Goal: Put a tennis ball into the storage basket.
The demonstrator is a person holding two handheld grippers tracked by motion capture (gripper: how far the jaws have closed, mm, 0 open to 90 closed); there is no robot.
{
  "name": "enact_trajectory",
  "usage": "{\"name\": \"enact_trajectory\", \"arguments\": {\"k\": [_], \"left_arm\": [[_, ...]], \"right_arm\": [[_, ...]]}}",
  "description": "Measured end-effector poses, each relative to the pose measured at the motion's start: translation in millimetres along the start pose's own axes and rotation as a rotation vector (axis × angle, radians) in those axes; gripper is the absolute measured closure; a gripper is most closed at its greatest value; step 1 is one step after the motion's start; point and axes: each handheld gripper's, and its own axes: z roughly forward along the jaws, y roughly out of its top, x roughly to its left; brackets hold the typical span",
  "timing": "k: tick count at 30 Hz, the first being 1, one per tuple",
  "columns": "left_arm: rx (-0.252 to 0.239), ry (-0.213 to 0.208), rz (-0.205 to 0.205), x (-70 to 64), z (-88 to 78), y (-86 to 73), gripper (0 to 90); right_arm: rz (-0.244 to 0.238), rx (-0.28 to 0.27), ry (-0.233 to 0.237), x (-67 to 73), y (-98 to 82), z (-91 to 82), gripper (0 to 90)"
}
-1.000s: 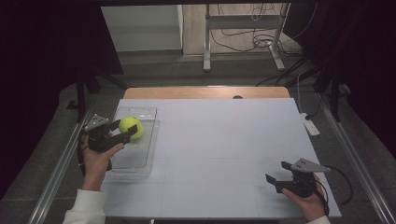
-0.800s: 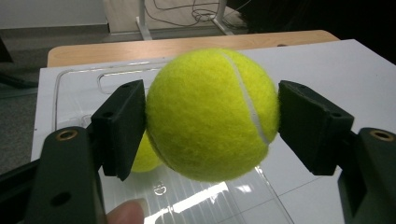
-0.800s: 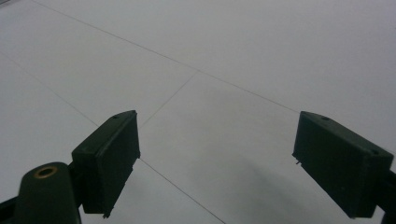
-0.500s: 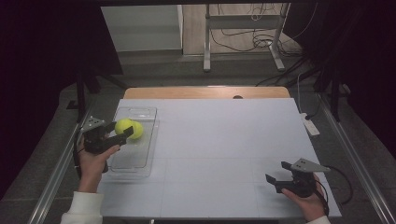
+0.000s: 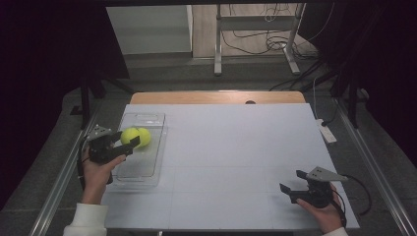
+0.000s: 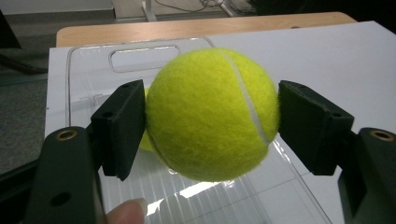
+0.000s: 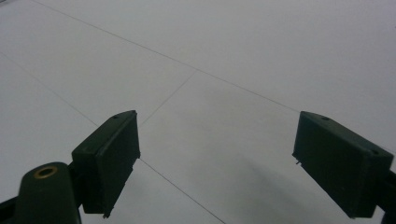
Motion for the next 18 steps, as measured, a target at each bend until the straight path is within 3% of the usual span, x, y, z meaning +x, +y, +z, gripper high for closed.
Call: {"name": "enact_trajectory", "arguments": {"k": [10, 14, 18], "left_arm": [[0.030, -0.010, -0.001, 1.5, 4.3, -3.6, 27.6], [0.110, 0.010, 0.002, 5.5, 11.9, -10.2, 28.0], [0.132, 0.021, 0.003, 7.5, 13.9, -12.7, 28.0]], "right_arm": [[0.001, 0.001, -0.003, -0.1, -0.1, 0.1, 14.5], [0.001, 0.002, -0.002, -0.1, -0.1, 0.0, 14.5], [0.001, 0.002, -0.001, -0.2, -0.1, 0.3, 14.5]]}}
